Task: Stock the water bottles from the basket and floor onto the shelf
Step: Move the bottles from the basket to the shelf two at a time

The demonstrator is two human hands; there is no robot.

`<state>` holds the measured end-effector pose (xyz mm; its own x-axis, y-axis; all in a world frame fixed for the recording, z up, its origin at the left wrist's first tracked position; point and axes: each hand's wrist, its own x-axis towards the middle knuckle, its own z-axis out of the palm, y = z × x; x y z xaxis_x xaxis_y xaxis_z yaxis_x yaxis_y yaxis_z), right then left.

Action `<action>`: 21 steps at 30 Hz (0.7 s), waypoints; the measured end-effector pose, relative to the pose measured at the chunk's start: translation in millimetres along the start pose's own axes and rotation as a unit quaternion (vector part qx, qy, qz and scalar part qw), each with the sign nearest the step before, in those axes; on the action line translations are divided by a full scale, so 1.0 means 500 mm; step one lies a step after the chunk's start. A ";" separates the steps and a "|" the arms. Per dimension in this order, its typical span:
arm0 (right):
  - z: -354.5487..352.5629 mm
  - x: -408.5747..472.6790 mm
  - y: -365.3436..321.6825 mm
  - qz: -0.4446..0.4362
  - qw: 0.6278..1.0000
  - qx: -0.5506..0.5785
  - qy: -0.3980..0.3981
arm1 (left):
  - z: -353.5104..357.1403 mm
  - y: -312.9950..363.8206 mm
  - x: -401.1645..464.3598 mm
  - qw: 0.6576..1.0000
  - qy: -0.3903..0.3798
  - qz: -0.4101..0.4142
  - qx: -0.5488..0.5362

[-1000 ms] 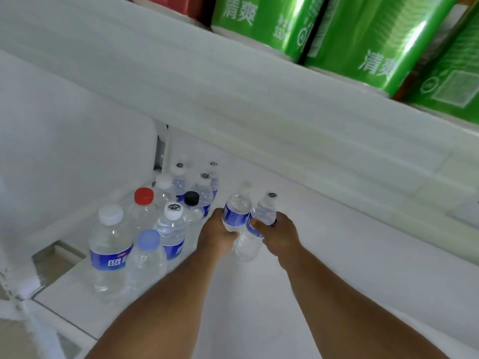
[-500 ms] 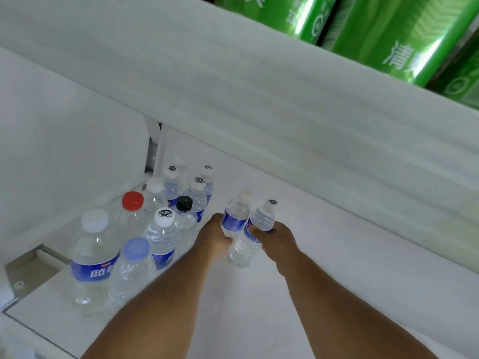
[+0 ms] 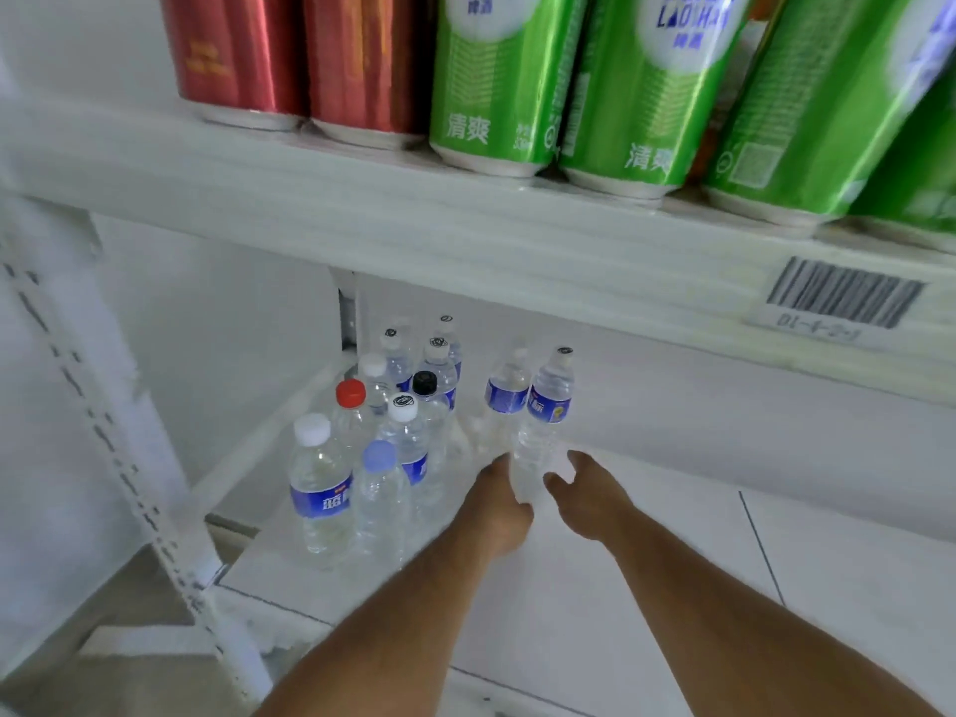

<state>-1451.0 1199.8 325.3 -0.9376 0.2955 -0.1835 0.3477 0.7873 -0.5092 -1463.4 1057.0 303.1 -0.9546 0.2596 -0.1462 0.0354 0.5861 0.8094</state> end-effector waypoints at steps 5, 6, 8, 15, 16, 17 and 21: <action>0.004 -0.155 -0.005 -0.043 0.993 -0.110 0.010 | -0.045 0.006 -0.145 0.981 -0.051 0.068 0.177; 0.005 -0.186 -0.005 -0.045 0.990 -0.131 0.009 | -0.056 0.005 -0.175 0.973 -0.065 0.073 0.208; 0.005 -0.241 -0.009 -0.048 0.985 -0.163 0.010 | -0.080 0.003 -0.226 0.955 -0.092 0.088 0.266; 0.029 -0.397 -0.029 -0.078 0.971 -0.225 0.004 | -0.130 0.001 -0.373 0.898 -0.087 0.101 0.420; 0.031 -0.416 -0.030 -0.082 0.970 -0.228 0.006 | -0.133 0.002 -0.390 0.895 -0.084 0.098 0.427; 0.033 -0.436 -0.030 -0.086 0.970 -0.229 0.007 | -0.136 0.004 -0.407 0.894 -0.082 0.095 0.430; 0.038 -0.511 -0.020 -0.096 0.970 -0.222 0.010 | -0.133 0.010 -0.479 0.900 -0.073 0.074 0.422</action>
<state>-1215.2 1106.4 361.2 -0.9866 0.1278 -0.1018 0.1396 0.9831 -0.1188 -1254.4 946.7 380.0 -0.8737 0.4453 -0.1960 0.4307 0.8953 0.1141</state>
